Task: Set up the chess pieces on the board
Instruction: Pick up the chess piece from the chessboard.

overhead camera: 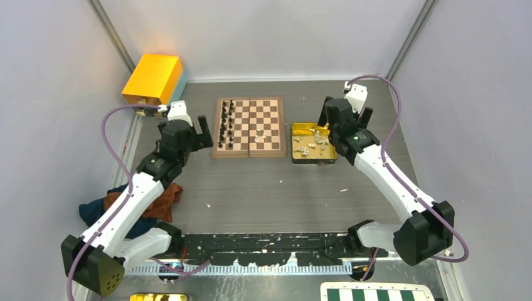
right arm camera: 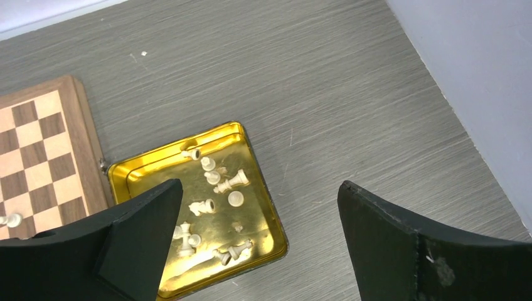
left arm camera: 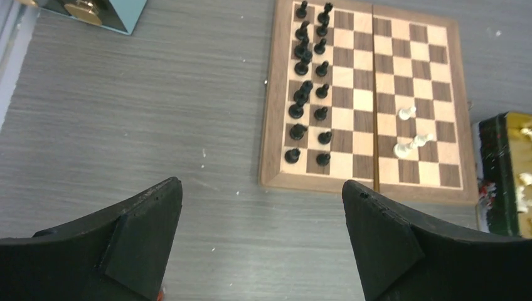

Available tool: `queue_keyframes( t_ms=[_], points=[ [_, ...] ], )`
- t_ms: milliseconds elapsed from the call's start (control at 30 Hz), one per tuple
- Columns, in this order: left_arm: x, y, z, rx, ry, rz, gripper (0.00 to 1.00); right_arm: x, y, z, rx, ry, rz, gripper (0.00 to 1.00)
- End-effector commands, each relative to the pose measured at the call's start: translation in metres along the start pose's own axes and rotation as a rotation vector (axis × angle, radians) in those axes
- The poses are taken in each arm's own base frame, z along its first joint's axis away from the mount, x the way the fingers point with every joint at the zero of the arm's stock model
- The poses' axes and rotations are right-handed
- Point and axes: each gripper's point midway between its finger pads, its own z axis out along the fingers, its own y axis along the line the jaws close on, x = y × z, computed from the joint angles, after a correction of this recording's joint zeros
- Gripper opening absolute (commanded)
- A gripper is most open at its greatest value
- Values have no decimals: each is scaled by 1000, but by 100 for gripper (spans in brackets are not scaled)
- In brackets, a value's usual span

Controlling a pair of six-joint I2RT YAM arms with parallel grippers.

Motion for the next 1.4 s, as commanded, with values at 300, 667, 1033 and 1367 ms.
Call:
queue_keyframes(
  t_ms=[300,667,1033,1367],
  points=[
    [10,21,-36,-110,76,44,100,-15,61,16,-145,-17,13,100],
    [15,29,-46,-124,73,13,99,-14,155,17,-456,34,-66,90],
    [23,37,-52,-150,78,-6,98,29,216,21,-538,146,-250,79],
    [27,32,-51,-117,94,-13,98,59,261,21,-585,208,-331,64]
  ],
)
